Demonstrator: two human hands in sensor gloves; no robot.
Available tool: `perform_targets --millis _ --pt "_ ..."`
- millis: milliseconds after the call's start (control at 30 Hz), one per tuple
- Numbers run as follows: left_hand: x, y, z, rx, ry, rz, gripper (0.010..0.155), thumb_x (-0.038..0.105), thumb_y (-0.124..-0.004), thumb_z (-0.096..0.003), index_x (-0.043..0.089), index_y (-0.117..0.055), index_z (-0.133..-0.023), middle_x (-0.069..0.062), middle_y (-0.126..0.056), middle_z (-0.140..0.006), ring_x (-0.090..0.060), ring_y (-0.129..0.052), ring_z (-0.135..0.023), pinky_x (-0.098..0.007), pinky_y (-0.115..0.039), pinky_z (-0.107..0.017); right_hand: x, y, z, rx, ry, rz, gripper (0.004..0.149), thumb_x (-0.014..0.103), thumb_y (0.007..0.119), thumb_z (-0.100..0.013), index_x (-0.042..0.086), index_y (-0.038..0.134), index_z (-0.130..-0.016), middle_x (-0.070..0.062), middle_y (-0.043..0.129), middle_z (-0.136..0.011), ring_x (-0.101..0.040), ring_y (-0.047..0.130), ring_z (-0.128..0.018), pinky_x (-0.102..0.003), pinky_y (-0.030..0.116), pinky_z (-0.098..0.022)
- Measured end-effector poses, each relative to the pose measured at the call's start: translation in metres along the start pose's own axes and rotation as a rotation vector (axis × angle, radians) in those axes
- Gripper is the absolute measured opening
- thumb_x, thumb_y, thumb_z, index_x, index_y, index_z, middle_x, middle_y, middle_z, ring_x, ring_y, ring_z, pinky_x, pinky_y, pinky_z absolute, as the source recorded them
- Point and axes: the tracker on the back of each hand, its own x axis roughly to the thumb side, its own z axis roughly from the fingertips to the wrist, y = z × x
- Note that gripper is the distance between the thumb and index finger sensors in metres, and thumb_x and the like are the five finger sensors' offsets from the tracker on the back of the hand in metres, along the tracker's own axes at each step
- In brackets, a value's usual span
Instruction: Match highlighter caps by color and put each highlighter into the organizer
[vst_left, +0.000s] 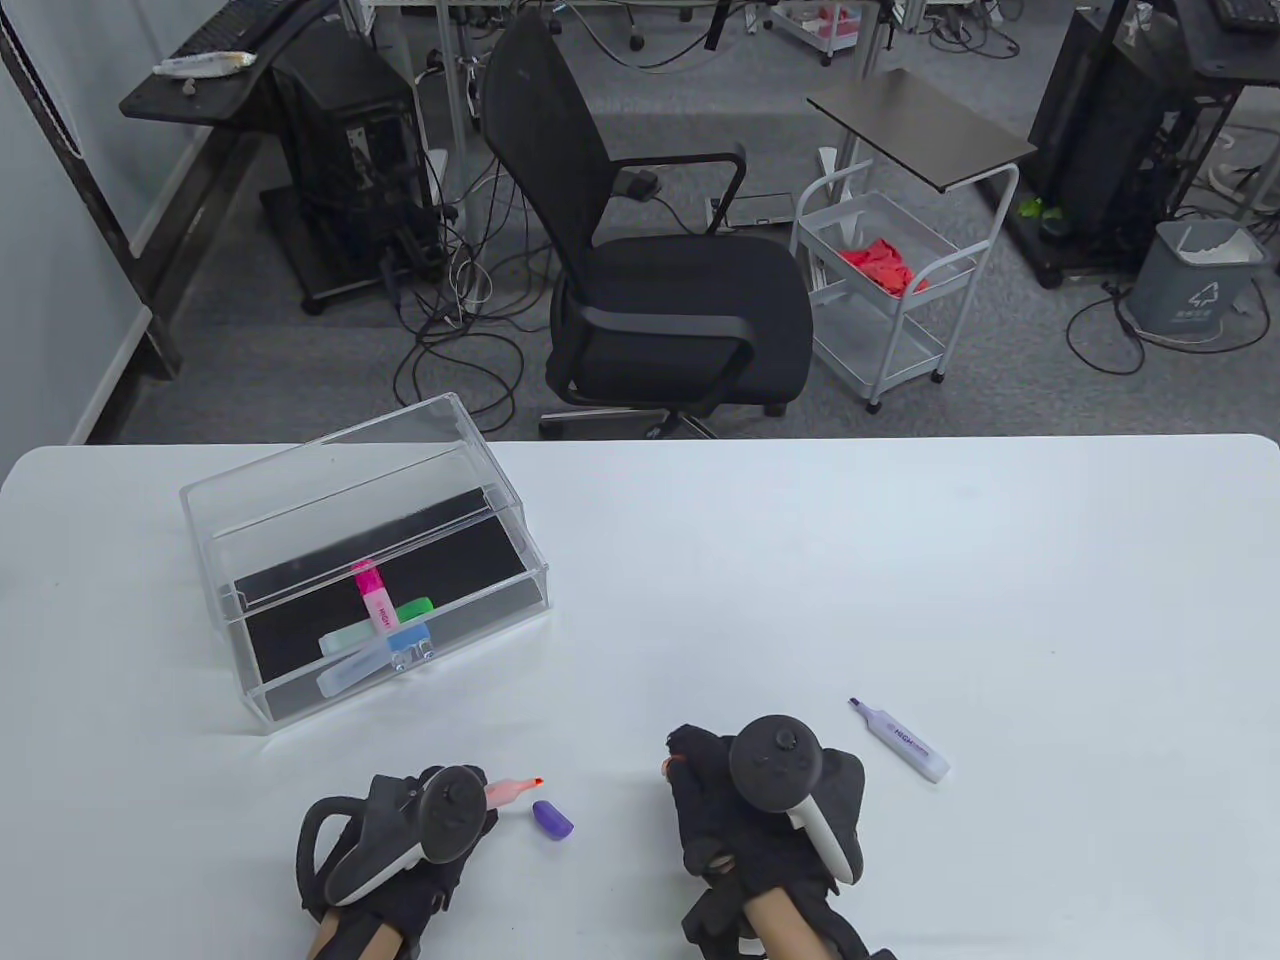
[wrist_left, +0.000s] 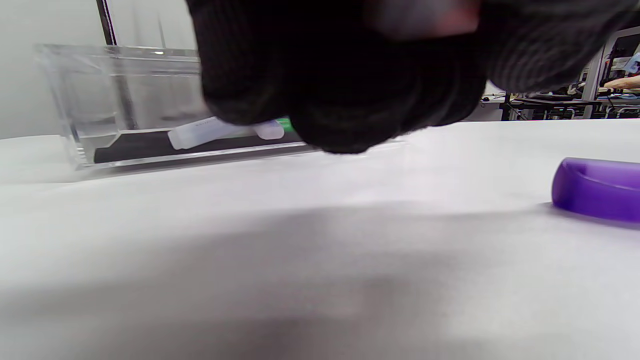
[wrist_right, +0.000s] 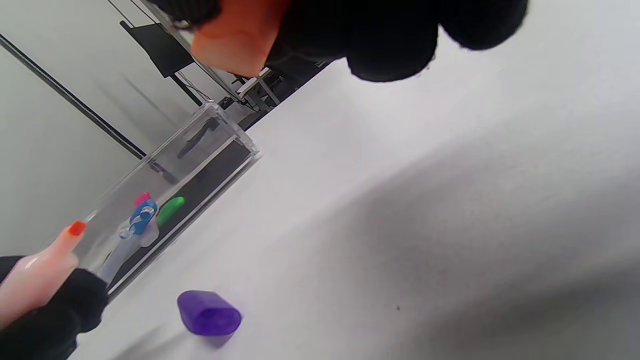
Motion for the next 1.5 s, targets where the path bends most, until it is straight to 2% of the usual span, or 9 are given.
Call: perform_targets --millis 133,200,433,1067,1267,1400,1500 --pt "0.005 0.002 0.001 0.009 -0.032 -0.010 0.053 0.059 -0.070 -0.0453 0.038 -0.070 -0.094 0.016 -0.090 -0.069 -0.008 -0.101 -0.038 -0.030 -0.090 -0.036 0.002 0.009 0.002 0.027 -0.090 -0.024 0.049 0.039 0.069 -0.045 0.027 0.072 -0.093 -0.012 0.076 -0.084 -0.033 0.081 -0.074 -0.059 0.065 -0.059" --pt "0.009 0.002 0.003 0.007 -0.047 0.001 0.053 0.059 -0.071 -0.0451 0.039 -0.071 -0.094 0.015 -0.090 -0.069 -0.009 -0.101 -0.037 -0.030 -0.090 -0.035 0.002 0.014 0.004 0.066 -0.184 -0.074 0.050 0.039 0.070 -0.045 0.027 0.071 -0.093 -0.012 0.076 -0.085 -0.033 0.080 -0.074 -0.059 0.065 -0.059" --pt "0.022 0.004 0.006 0.005 -0.108 0.017 0.053 0.059 -0.071 -0.0446 0.039 -0.072 -0.094 0.015 -0.091 -0.068 -0.007 -0.100 -0.031 -0.029 -0.090 -0.031 0.011 0.022 0.016 0.079 -0.306 -0.058 0.051 0.039 0.069 -0.045 0.025 0.067 -0.094 -0.012 0.074 -0.086 -0.033 0.079 -0.075 -0.059 0.064 -0.059" --pt "0.046 0.005 0.013 0.023 -0.203 0.015 0.052 0.059 -0.071 -0.0446 0.039 -0.072 -0.092 0.016 -0.091 -0.067 -0.006 -0.099 -0.027 -0.028 -0.090 -0.028 0.022 0.038 0.021 0.117 -0.376 -0.053 0.054 0.039 0.067 -0.045 0.022 0.063 -0.095 -0.013 0.074 -0.085 -0.033 0.080 -0.073 -0.059 0.065 -0.057" --pt "0.050 0.007 0.017 0.033 -0.229 0.014 0.051 0.059 -0.072 -0.0443 0.038 -0.074 -0.090 0.016 -0.092 -0.063 -0.004 -0.098 -0.021 -0.026 -0.090 -0.023 0.017 0.045 0.016 0.195 -0.413 -0.142 0.054 0.042 0.064 -0.045 0.022 0.060 -0.094 -0.010 0.076 -0.079 -0.030 0.081 -0.067 -0.057 0.067 -0.054" --pt "0.055 0.007 0.018 0.042 -0.256 0.006 0.050 0.059 -0.071 -0.0443 0.037 -0.074 -0.090 0.017 -0.092 -0.062 -0.004 -0.097 -0.020 -0.026 -0.090 -0.021 0.011 0.052 0.010 0.289 -0.404 -0.315 0.055 0.042 0.061 -0.045 0.018 0.060 -0.094 -0.010 0.077 -0.072 -0.031 0.080 -0.063 -0.058 0.065 -0.051" --pt "0.057 0.008 0.020 0.056 -0.262 0.016 0.050 0.058 -0.071 -0.0444 0.036 -0.074 -0.089 0.017 -0.092 -0.060 -0.004 -0.096 -0.018 -0.026 -0.090 -0.019 0.015 0.052 0.012 0.258 -0.412 -0.318 0.056 0.042 0.059 -0.044 0.018 0.057 -0.094 -0.010 0.077 -0.069 -0.031 0.080 -0.060 -0.058 0.066 -0.048"
